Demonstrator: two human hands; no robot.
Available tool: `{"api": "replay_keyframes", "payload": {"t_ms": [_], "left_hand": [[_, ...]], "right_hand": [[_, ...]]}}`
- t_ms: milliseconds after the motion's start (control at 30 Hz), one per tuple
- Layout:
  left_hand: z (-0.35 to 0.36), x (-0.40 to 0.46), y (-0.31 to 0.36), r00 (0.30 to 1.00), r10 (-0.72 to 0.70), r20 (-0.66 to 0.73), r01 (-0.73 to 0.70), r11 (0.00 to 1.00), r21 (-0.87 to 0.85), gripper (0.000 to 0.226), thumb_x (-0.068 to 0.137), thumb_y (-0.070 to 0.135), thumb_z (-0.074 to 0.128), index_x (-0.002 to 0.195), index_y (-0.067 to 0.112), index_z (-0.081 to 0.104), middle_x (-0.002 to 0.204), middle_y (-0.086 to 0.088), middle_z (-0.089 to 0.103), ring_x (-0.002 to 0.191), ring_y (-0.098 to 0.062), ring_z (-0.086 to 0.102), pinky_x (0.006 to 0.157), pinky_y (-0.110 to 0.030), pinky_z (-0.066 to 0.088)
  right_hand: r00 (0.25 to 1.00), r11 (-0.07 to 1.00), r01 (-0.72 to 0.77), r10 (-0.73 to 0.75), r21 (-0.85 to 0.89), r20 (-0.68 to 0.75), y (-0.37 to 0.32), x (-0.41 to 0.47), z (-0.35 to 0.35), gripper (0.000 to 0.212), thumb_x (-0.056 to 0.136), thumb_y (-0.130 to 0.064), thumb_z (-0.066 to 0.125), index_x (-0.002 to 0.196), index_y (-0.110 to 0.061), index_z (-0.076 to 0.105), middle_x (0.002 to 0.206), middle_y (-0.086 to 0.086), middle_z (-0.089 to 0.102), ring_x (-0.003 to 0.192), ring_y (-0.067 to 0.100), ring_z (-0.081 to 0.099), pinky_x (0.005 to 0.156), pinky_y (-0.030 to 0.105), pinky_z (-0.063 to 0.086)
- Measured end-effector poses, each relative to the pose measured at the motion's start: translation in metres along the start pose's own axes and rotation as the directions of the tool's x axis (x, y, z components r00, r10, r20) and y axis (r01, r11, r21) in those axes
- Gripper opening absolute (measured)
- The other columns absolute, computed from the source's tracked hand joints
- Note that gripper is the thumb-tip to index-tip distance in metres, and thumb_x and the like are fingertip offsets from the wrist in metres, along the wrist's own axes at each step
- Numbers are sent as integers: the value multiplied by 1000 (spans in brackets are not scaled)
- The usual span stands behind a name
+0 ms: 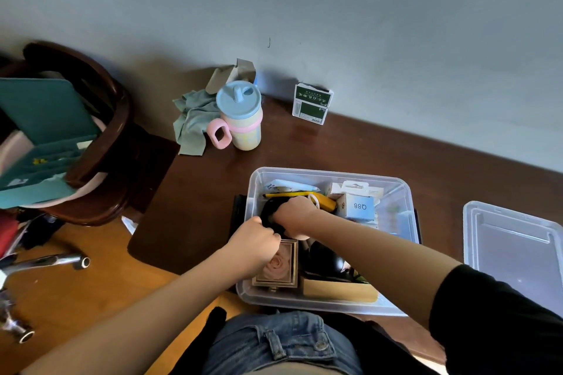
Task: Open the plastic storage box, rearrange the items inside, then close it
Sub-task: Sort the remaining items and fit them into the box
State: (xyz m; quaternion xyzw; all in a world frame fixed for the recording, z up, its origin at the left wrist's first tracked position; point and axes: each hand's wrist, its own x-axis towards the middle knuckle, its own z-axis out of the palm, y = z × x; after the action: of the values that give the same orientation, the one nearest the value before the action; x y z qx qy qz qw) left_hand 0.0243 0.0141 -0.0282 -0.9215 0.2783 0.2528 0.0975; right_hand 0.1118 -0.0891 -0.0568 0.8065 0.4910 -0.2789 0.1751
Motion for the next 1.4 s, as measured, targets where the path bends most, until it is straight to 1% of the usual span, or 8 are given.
{"api": "replay_keyframes", "payload": {"t_ms": [200,333,500,667,833,1000,1133,1400], "left_hand": [[6,0,-2,1000,16,-19,-15,998,62,32,93,4,36,123,-1,46,107,-14,60,96,-33,57,88,-36,33],[4,6,1,1000,-23,14,22,999,34,38,95,10,38,132,1,43,120,-13,59,109,-31,55,95,-36,31],[-1,9,-1,1000,-18,4,18,1000,0,36,96,9,36,129,7,48,117,-10,60,107,-29,56,90,-35,33],[-5,9,-1,997,-69,-29,64,988,-144,25,92,9,40,103,13,62,102,-6,57,90,-25,54,78,-32,32],[-4,14,4,985,-156,-77,123,936,-329,27,97,23,41,113,19,63,110,-1,53,93,-21,54,80,-32,40],[-4,14,2,915,-272,-297,195,945,-263,29,90,12,50,114,20,64,129,-4,50,122,-25,45,109,-42,26],[-2,4,-7,748,-470,-468,295,868,-399,32,65,-5,73,92,11,72,128,-20,54,123,-38,50,100,-61,38],[-5,21,-15,790,-441,-427,81,765,-639,48,77,-22,50,114,6,64,153,-13,25,143,-28,23,106,-34,36]], "right_hand": [[998,912,-58,66,405,-7,23,-4,-4,32,94,-23,51,124,-19,57,116,7,62,105,28,58,74,29,43],[997,885,-74,75,461,15,24,-9,-5,36,95,-26,50,129,-16,55,122,9,60,109,29,56,81,31,43],[987,829,19,-106,558,124,23,-27,-12,33,98,-18,44,123,-1,58,127,14,58,119,29,50,101,40,38],[987,601,14,122,799,-109,42,-72,-13,28,99,-17,44,122,-16,60,122,-4,63,103,14,62,88,21,43],[914,330,11,379,944,-143,63,-127,13,21,97,-13,48,107,-15,66,106,-2,68,87,13,67,81,25,54],[859,419,-199,510,886,-48,67,-159,55,21,97,-19,49,110,-18,66,109,-4,68,92,8,60,80,21,45],[819,435,-270,572,859,-33,59,-160,69,21,98,-25,46,105,-16,64,101,-2,68,84,9,61,73,24,47],[793,444,-327,609,834,-13,60,-166,72,33,98,-37,45,96,-12,66,89,0,66,79,16,61,70,28,47]]}}
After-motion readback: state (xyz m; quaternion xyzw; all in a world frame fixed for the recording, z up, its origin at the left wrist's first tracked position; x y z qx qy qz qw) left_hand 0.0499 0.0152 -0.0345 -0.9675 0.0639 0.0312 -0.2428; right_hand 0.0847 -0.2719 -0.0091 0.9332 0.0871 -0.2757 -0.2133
